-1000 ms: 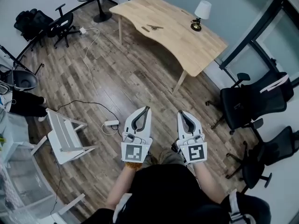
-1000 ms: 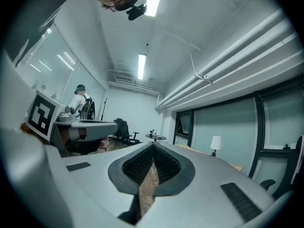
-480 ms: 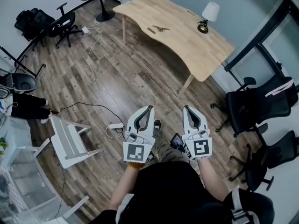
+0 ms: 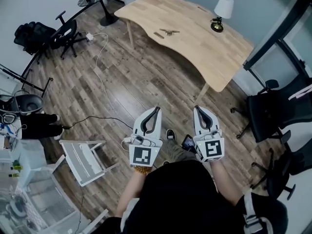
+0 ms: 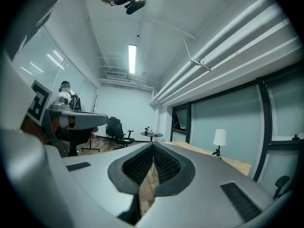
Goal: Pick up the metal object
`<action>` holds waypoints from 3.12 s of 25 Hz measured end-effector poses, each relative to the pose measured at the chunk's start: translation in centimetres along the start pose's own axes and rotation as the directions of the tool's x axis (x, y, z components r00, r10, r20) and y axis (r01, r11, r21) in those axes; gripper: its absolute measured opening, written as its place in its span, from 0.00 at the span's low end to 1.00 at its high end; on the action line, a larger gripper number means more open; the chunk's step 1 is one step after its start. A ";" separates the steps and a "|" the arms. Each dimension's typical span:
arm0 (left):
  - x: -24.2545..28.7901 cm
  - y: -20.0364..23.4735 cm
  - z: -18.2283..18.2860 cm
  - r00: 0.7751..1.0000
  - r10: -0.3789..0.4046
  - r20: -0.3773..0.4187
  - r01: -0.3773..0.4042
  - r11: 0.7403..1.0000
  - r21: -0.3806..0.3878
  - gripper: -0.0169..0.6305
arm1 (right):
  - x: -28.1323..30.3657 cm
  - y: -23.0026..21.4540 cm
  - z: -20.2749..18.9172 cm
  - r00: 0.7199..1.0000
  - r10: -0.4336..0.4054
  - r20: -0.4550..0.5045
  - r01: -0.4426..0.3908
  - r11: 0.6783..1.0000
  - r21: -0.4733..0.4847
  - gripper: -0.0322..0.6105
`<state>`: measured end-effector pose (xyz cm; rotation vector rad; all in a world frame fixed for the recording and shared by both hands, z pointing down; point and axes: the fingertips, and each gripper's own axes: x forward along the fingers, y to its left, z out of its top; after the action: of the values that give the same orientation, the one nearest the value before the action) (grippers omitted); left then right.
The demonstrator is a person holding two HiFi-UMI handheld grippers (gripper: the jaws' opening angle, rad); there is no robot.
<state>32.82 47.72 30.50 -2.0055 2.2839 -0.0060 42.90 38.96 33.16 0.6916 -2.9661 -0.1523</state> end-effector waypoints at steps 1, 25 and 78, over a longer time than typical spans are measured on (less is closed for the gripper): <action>1.3 0.5 0.0 1.000 0.000 -0.001 0.000 1.000 0.003 0.06 | 1.1 -0.9 0.0 1.000 -0.001 -0.001 0.001 1.000 0.006 0.05; 21.0 13.4 -4.7 0.999 -0.014 -0.053 0.014 1.000 -0.002 0.06 | 23.7 -12.4 -3.1 0.998 -0.045 -0.052 0.047 0.998 0.041 0.06; 63.8 47.2 -10.1 0.914 -0.404 -0.038 0.405 0.914 0.004 0.06 | 67.7 -31.0 -19.2 0.773 -0.413 -0.482 0.501 0.863 0.065 0.12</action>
<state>-22.70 -9.84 32.50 -2.4498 1.8345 -0.0882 -1.89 -20.29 53.06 1.2760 -2.3292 0.2388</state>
